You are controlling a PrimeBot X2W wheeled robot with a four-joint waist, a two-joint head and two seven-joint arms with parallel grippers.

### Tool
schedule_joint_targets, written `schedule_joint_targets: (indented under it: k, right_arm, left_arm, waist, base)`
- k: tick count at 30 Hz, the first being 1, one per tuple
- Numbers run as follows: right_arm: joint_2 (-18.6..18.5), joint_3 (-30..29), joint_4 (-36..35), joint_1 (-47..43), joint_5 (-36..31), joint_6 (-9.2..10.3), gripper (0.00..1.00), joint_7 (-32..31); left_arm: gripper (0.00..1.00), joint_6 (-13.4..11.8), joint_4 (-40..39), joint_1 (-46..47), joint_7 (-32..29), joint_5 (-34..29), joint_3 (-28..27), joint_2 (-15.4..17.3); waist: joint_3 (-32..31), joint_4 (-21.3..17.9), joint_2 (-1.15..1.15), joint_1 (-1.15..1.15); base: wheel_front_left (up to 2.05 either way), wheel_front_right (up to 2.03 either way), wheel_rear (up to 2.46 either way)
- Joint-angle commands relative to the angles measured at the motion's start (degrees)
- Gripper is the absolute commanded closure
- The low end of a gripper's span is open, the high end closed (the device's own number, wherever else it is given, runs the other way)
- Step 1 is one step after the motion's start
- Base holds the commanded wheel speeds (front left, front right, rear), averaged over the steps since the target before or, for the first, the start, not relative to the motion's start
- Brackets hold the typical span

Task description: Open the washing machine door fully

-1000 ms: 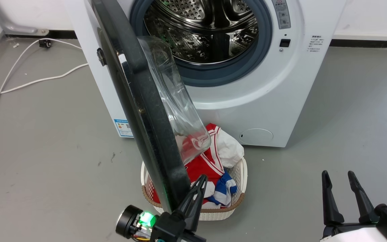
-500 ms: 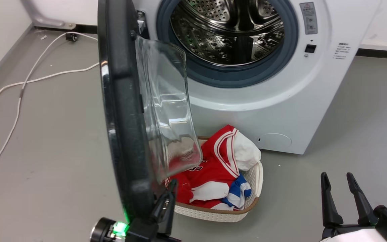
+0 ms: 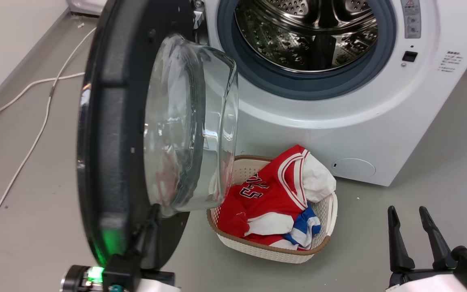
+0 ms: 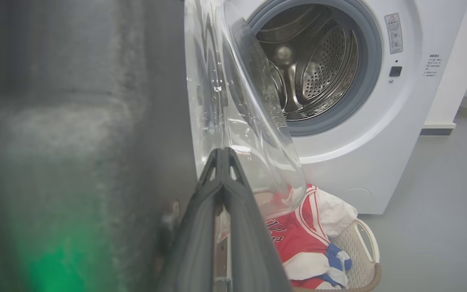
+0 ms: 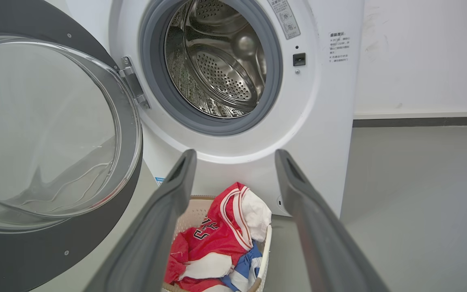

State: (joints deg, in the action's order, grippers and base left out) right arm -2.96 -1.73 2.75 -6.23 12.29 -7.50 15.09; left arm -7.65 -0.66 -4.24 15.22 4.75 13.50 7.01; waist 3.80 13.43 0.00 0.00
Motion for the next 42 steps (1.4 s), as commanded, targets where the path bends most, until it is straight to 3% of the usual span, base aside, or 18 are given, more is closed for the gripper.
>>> schedule_joint_targets:
  k: [1, 17, 26, 42]
  right_arm:
    - [0.17, -0.08, -0.13, 0.46, -0.10, 0.01, 0.00, 0.10]
    - [0.17, -0.51, -0.97, 2.88, -2.33, 0.01, 0.00, 0.10]
    - [0.17, -0.78, -1.29, 4.23, -3.29, 0.01, 0.00, 0.10]
    - [0.17, -1.09, -2.17, 6.64, -5.32, 0.01, 0.00, 0.09]
  left_arm:
    - [1.00, -0.68, -0.26, -0.17, -0.12, 0.29, -1.83, 0.85]
    - [1.00, -0.99, 1.59, 3.68, -0.13, 1.96, -17.06, 0.78]
    - [1.00, 0.26, 3.82, 7.54, -0.13, 2.96, -24.88, 1.04]
    - [1.00, 6.43, 12.54, 17.18, -0.14, 3.67, -36.36, 2.84]
  waist:
    - [0.44, 0.44, 0.00, 0.00]
    - [5.01, 1.39, 0.00, 0.00]
    - [7.57, 1.08, 0.00, 0.00]
    - [12.29, 0.61, 0.00, 0.00]
  base:
    - [0.00, 0.00, 0.00]
    - [0.00, 0.00, 0.00]
    - [0.00, 0.00, 0.00]
    - [0.00, 0.00, 0.00]
